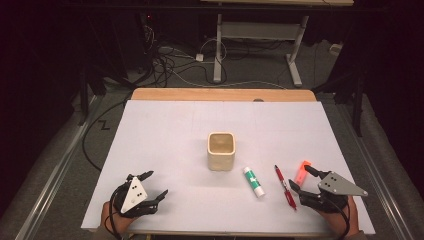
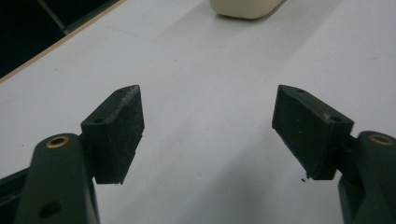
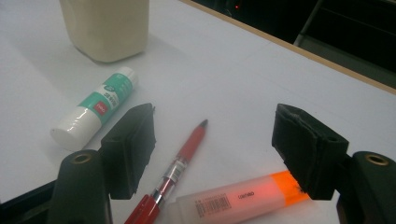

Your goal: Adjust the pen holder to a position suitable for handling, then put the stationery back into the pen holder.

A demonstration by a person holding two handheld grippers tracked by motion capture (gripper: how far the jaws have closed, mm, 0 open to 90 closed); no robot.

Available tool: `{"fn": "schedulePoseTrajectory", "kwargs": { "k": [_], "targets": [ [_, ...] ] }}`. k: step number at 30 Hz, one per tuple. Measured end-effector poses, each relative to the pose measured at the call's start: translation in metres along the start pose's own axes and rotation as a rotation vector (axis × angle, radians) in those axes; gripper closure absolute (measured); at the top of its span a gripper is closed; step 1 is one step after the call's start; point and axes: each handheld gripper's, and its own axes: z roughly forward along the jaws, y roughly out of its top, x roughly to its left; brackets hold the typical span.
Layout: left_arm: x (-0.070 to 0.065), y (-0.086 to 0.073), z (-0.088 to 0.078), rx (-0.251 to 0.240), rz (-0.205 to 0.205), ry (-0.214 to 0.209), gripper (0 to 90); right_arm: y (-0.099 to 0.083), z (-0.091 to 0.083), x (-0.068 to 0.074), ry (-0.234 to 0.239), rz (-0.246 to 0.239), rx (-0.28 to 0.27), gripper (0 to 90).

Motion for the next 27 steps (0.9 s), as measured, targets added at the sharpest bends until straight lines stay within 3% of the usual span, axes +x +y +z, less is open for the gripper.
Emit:
{"fn": "schedulePoseTrajectory", "kwargs": {
  "k": [12,19,27],
  "targets": [
    [-0.004,-0.002,-0.002,0.01,0.007,0.01,24.5,0.005,0.009,0.003,0.057,-0.007,0.024,30.6],
    [-0.001,-0.004,-0.004,0.003,-0.019,0.016,24.5,0.008,0.013,0.004,0.076,0.006,0.047,30.7],
    [-0.003,-0.001,-0.001,0.015,-0.002,0.01,24.5,0.013,0.013,0.007,0.092,0.012,0.07,30.6]
  ]
}}
